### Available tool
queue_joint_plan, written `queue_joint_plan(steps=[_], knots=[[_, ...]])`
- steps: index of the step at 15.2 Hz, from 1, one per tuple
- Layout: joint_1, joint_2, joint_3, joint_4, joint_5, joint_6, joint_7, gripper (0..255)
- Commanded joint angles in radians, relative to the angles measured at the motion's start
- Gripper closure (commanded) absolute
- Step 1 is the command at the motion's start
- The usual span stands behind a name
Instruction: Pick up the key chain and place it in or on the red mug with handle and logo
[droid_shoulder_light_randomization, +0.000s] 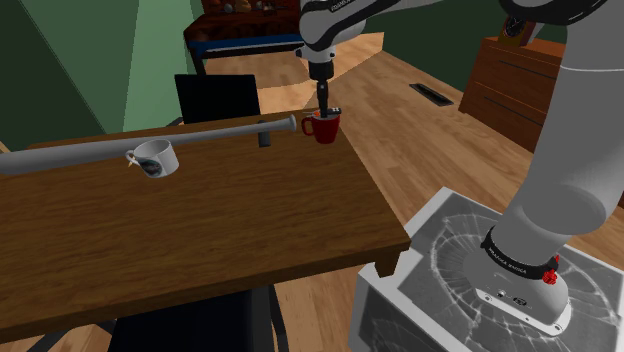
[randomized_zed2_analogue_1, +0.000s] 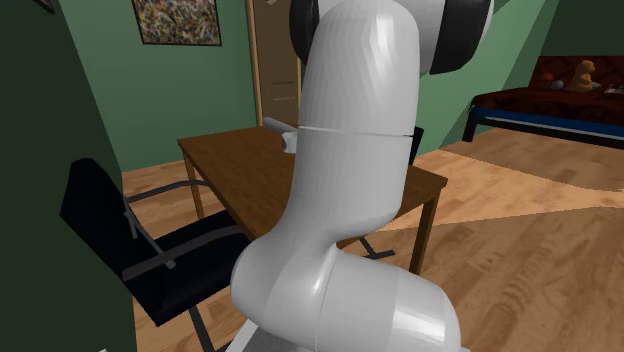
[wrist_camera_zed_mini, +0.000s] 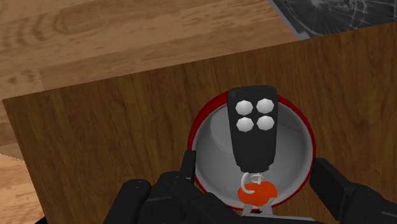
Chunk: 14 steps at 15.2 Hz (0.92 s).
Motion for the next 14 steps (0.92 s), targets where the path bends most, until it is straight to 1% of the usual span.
queue_joint_plan(steps=[1,2,6,14], knots=[[0.0,0.0,0.0,0.0,0.0,0.0,0.0,0],[0.0,0.0,0.0,0.001,0.0,-0.001,0.0,0],[0.002,-0.017,0.002,0.106,0.002,-0.123,-0.001,0],[0.002,-0.017,0.002,0.106,0.002,-0.123,-0.001,0]])
